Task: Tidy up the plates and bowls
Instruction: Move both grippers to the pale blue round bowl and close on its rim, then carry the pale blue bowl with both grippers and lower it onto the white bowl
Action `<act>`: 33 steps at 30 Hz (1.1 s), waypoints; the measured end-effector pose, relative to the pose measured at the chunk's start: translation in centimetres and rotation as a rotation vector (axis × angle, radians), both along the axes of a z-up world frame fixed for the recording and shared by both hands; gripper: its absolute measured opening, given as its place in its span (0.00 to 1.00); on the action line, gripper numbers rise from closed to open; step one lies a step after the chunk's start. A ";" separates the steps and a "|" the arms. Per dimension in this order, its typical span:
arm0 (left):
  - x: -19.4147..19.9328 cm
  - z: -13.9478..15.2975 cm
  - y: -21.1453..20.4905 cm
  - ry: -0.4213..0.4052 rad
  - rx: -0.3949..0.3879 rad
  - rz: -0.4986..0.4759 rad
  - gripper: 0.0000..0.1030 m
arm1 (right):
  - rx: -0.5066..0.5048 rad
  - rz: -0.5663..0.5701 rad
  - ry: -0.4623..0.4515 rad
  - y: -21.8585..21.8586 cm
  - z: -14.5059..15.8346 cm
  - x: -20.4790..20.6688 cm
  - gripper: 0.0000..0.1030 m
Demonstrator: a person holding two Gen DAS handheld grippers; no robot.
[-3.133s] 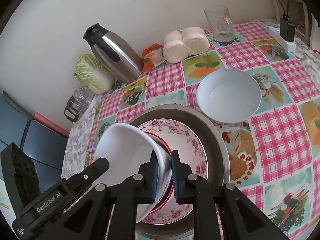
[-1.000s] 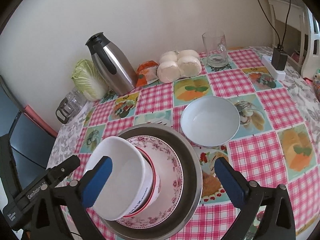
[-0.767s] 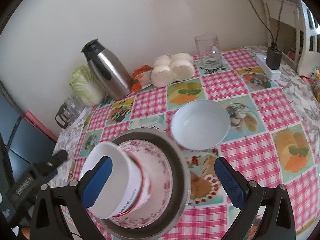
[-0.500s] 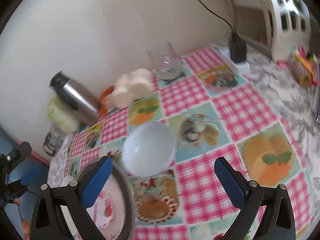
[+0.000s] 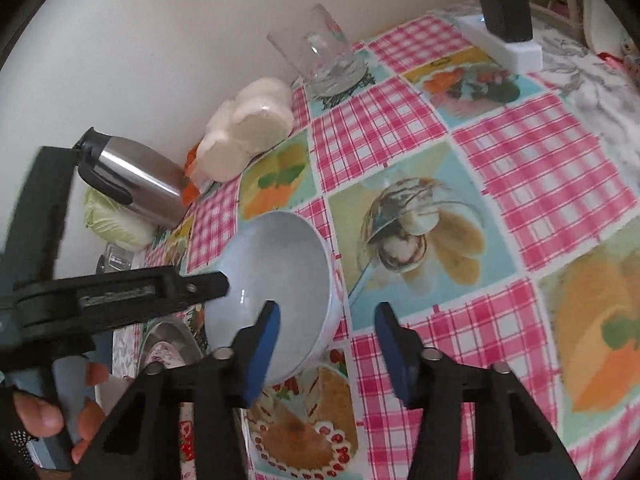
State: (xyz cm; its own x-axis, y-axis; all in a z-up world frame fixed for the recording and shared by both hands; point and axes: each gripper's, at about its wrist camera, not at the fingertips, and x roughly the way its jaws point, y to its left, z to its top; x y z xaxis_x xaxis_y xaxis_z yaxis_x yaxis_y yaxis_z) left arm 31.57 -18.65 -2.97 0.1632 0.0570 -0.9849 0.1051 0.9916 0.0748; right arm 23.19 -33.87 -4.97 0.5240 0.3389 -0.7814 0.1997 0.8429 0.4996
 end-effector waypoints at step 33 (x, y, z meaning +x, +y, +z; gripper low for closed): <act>-9.9 12.0 9.3 -0.205 -0.276 -0.061 0.14 | -0.110 0.171 -0.089 9.0 12.6 -5.6 0.21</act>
State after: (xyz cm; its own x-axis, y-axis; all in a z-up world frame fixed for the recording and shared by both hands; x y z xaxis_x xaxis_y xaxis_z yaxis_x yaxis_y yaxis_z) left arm 21.66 -9.37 9.03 0.3545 -0.2228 -0.9081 0.1758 0.9698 -0.1693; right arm 17.59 -24.87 7.61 0.5350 0.3440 -0.7716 0.0088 0.9110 0.4122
